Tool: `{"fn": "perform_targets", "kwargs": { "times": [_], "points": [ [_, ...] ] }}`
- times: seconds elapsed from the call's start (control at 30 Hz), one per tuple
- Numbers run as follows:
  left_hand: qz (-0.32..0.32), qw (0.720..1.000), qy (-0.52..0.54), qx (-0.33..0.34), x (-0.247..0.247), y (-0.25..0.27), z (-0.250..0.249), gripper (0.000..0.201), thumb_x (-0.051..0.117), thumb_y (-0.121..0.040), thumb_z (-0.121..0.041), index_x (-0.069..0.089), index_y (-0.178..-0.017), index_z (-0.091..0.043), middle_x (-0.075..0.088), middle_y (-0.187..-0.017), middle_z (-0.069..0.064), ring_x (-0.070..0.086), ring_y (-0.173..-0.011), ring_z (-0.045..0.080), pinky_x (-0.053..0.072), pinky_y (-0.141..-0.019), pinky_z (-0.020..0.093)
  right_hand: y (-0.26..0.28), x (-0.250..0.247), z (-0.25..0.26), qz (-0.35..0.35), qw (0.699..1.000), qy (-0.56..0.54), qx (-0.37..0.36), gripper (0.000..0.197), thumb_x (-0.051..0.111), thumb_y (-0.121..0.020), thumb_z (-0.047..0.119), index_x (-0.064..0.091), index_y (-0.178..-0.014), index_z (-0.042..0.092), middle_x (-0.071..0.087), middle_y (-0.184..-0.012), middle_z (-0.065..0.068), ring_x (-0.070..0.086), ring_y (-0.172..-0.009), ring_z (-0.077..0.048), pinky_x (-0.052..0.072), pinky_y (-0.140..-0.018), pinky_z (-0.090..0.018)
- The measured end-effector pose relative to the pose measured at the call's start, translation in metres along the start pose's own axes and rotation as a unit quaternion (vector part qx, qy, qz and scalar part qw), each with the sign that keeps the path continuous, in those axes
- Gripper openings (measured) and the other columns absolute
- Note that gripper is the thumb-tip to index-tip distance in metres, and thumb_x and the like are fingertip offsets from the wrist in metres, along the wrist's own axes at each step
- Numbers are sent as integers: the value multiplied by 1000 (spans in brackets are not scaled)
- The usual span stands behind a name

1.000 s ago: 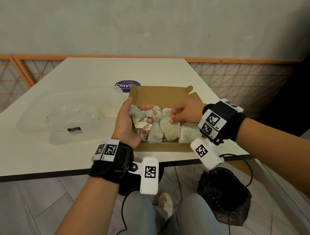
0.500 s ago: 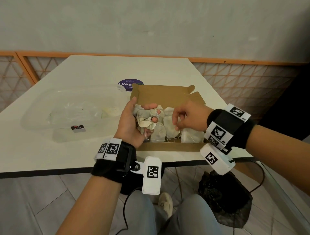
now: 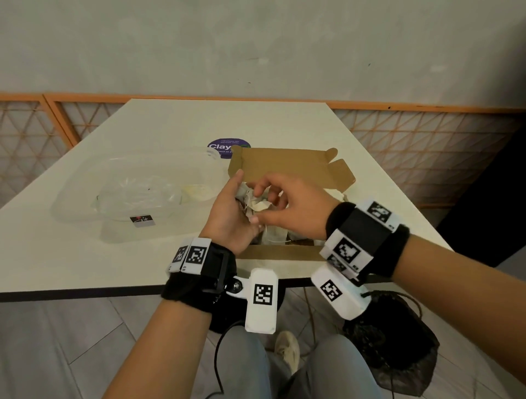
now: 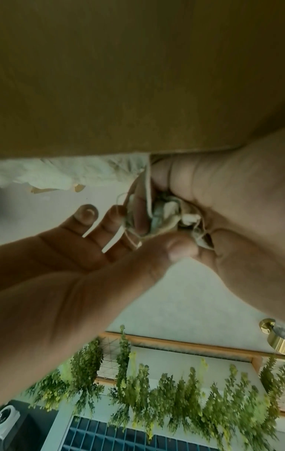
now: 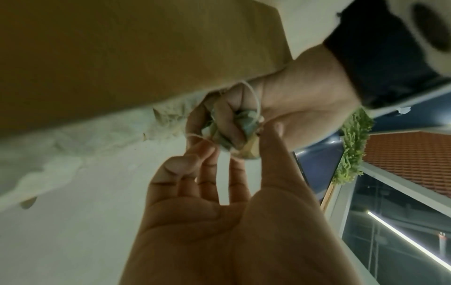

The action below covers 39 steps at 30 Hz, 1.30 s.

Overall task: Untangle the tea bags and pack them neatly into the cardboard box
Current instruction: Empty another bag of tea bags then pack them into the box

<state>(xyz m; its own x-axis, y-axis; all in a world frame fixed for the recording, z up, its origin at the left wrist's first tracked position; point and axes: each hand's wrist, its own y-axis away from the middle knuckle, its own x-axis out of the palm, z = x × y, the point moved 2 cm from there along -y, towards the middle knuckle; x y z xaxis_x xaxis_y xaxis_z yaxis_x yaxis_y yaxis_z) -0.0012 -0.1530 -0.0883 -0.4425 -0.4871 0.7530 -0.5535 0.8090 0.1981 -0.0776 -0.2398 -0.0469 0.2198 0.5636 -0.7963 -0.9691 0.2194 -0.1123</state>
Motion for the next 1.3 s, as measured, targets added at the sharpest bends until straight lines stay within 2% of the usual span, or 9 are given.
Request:
{"fn": "perform_targets", "kwargs": {
  "times": [0.13, 0.3, 0.43, 0.57, 0.77, 0.9, 1.03, 1.13, 1.3],
  "points": [
    [13, 998, -53, 1, -1, -2, 0, 48, 36, -96, -51, 59, -96, -9, 66, -87, 7, 62, -69, 16, 49, -55, 23, -6, 3, -20, -84, 984, -138, 69, 13, 64, -86, 18, 63, -96, 10, 65, -83, -7, 57, -64, -14, 51, -66, -32],
    [6, 997, -71, -8, -3, -6, 1, 48, 31, -96, -51, 58, -104, -13, 62, -88, 6, 61, -65, 16, 44, -48, 19, 5, 5, -33, -115, 895, -410, 135, 8, 59, -89, 9, 63, -94, 4, 64, -73, -8, 59, -54, -7, 50, -52, -16],
    [-19, 990, -141, 4, -5, -9, 3, 32, 40, -98, -31, 59, -113, -9, 58, -80, 6, 55, -55, 10, 38, -38, 15, 13, 13, -36, -126, 848, -501, 118, 12, 56, -90, 11, 63, -95, 2, 66, -73, -9, 60, -57, -9, 48, -52, -18],
    [-5, 979, -202, 24, 0, -8, 6, 21, 49, -96, -28, 55, -103, -10, 49, -70, 5, 49, -50, 6, 32, -36, 14, 18, 15, -39, -157, 822, -537, 107, 13, 53, -92, 14, 61, -83, 10, 63, -66, -4, 56, -57, -10, 41, -51, -18],
    [-13, 956, -279, 88, 7, -3, 10, 16, 61, -89, -16, 55, -74, -15, 51, -55, -3, 44, -40, 3, 33, -34, 12, 17, 19, -44, -187, 843, -494, 100, 17, 55, -92, 16, 60, -76, 12, 57, -63, 0, 49, -55, -7, 39, -51, -19],
    [-38, 956, -278, 82, 5, -4, 10, 12, 63, -87, -15, 57, -78, -15, 53, -55, -3, 44, -44, 5, 35, -37, 13, 18, 18, -46, -210, 822, -522, 88, 7, 57, -90, 12, 63, -86, 14, 61, -71, 1, 53, -57, -5, 43, -51, -17],
    [-41, 972, -222, 67, 4, -5, 7, 21, 57, -92, -33, 60, -84, -14, 51, -56, -2, 44, -39, 5, 35, -40, 15, 17, 15, -51, -229, 790, -557, 116, 11, 57, -91, 11, 59, -80, 15, 62, -74, 2, 57, -60, -5, 46, -50, -16],
    [-20, 992, -79, 97, 2, -2, 1, 28, 45, -97, -34, 57, -82, -13, 50, -67, -2, 43, -44, 2, 31, -32, 13, 17, 18, -50, -201, 828, -506, 135, 13, 56, -90, 9, 56, -81, 18, 62, -72, 1, 56, -61, -8, 44, -49, -16],
    [34, 992, 36, 112, -2, 8, -3, 27, 40, -95, -35, 56, -88, -14, 53, -71, -3, 42, -48, 1, 23, -35, 10, 18, 21, -34, -118, 898, -408, 117, 7, 59, -88, 4, 59, -88, 11, 57, -66, -2, 48, -36, 3, 36, -39, -10]
  ]
}}
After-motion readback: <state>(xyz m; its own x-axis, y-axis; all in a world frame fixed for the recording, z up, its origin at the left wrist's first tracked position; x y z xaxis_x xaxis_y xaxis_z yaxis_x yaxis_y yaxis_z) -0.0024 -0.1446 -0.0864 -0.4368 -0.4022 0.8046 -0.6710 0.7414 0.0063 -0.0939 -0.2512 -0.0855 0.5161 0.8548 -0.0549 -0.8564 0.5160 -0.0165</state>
